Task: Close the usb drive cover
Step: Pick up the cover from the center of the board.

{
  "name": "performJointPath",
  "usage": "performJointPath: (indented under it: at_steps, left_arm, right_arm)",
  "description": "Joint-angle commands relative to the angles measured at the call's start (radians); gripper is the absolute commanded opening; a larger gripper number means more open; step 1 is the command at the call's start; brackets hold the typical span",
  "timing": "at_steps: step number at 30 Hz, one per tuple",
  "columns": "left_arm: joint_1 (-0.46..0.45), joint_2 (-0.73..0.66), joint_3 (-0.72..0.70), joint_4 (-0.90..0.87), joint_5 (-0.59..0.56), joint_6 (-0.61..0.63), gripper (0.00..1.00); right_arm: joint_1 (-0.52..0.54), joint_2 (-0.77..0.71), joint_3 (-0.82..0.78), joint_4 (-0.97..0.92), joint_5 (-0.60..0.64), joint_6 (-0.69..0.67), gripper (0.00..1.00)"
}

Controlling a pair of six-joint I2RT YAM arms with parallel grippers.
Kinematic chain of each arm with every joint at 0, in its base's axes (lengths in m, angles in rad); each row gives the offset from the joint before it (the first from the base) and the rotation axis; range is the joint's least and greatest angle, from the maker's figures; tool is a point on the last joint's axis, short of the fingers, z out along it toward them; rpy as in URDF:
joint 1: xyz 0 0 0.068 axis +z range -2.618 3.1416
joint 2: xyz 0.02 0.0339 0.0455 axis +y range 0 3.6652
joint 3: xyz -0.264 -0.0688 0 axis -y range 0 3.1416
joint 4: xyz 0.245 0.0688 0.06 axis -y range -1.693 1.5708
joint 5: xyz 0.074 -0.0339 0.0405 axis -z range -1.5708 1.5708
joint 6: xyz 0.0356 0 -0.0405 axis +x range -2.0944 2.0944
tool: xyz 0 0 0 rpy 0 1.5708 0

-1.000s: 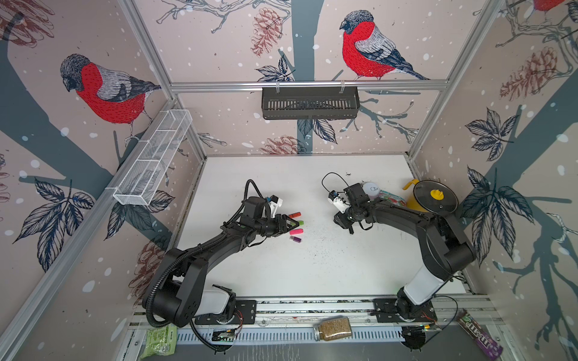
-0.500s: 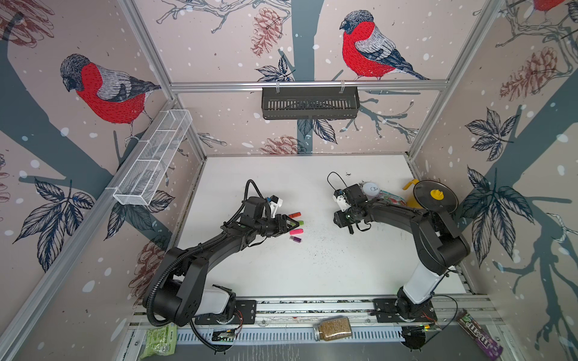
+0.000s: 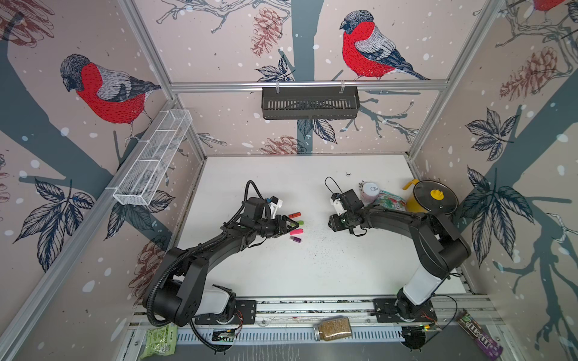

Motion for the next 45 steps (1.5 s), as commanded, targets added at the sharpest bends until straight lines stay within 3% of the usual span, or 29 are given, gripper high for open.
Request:
performJointPath:
  at_steps: [1, 8, 13, 18, 23, 32, 36, 45]
  left_arm:
    - [-0.002, 0.002, 0.000, 0.034, 0.014, -0.002, 0.50]
    - [-0.002, -0.004, -0.003, 0.032, 0.015, -0.001, 0.50]
    - [-0.002, -0.004, -0.006, 0.035, 0.017, -0.002, 0.50]
    - [-0.002, -0.011, -0.005, 0.037, 0.017, -0.004, 0.50]
    - [-0.003, -0.024, -0.007, 0.035, 0.011, -0.003, 0.50]
    - [-0.002, -0.022, 0.001, 0.035, 0.005, -0.007, 0.50]
    - [-0.002, -0.011, 0.010, 0.031, 0.006, -0.006, 0.50]
    - [-0.002, 0.014, 0.027, 0.025, 0.008, -0.001, 0.50]
  right_arm:
    - [0.023, 0.004, 0.007, -0.009, -0.049, 0.095, 0.48]
    - [0.074, -0.008, -0.014, -0.034, -0.102, 0.196, 0.45]
    - [0.094, -0.043, 0.033, -0.136, -0.054, 0.148, 0.44]
    - [0.097, -0.039, 0.134, -0.252, 0.065, -0.110, 0.46]
    - [0.112, -0.024, 0.169, -0.310, 0.108, -0.559, 0.47]
    - [0.008, -0.124, 0.069, -0.246, -0.012, -1.194, 0.49]
    - [-0.042, -0.067, 0.096, -0.258, -0.052, -1.303, 0.48]
    - [-0.054, 0.093, 0.219, -0.333, -0.148, -1.314, 0.43]
